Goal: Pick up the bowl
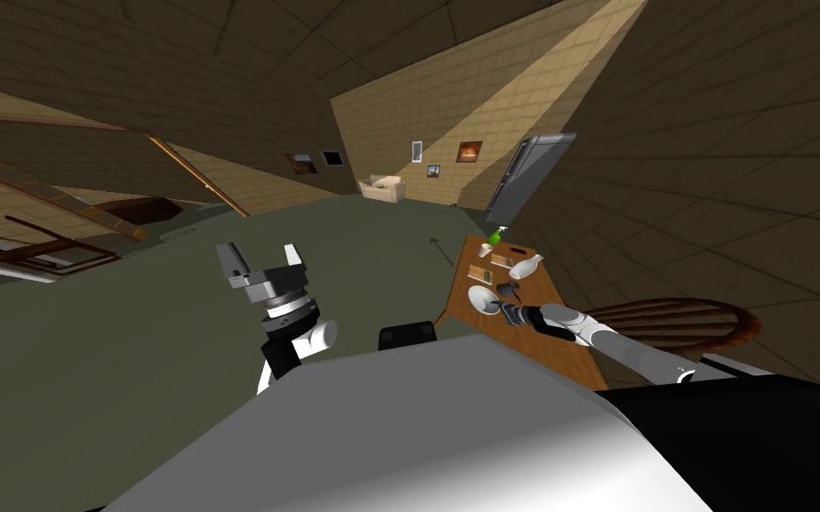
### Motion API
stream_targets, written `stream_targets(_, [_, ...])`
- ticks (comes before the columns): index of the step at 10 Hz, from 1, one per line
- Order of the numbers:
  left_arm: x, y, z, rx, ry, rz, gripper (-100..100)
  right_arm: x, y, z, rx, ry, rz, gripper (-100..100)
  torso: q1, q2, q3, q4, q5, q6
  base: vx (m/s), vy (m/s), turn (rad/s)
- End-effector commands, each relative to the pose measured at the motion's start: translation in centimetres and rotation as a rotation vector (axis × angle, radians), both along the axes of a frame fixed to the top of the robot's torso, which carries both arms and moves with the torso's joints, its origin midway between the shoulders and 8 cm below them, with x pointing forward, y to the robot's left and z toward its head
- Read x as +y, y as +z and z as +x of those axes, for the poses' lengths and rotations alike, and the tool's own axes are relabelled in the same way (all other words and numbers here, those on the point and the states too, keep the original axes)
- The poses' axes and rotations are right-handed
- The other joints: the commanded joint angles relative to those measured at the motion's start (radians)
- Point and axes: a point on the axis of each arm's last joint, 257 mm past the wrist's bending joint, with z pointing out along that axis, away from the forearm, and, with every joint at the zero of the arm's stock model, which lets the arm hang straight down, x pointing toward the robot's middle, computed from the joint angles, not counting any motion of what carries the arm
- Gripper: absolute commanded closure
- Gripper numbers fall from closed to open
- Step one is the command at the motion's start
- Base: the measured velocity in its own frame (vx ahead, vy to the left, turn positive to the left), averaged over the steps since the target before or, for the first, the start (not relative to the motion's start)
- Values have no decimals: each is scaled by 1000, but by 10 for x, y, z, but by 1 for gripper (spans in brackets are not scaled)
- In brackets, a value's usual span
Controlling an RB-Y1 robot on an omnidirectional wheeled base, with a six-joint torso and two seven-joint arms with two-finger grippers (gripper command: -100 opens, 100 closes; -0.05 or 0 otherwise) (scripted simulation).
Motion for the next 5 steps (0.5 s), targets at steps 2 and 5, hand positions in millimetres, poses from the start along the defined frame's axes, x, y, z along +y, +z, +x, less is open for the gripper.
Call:
stream_targets(2, [0, 0, 0, 0, 0, 0, 0, 2, -4, -9, -6, 11, -8, -100, -1, 0, 0, 0, 0, 1, 3, -18, 67])
stream_targets(5, [0, 0, 0, 0, 0, 0, 0, 5, -5, -14, -16, 0, 0, -100, -1, 1, 1, 0, 0, 1, 0, -12, 50])
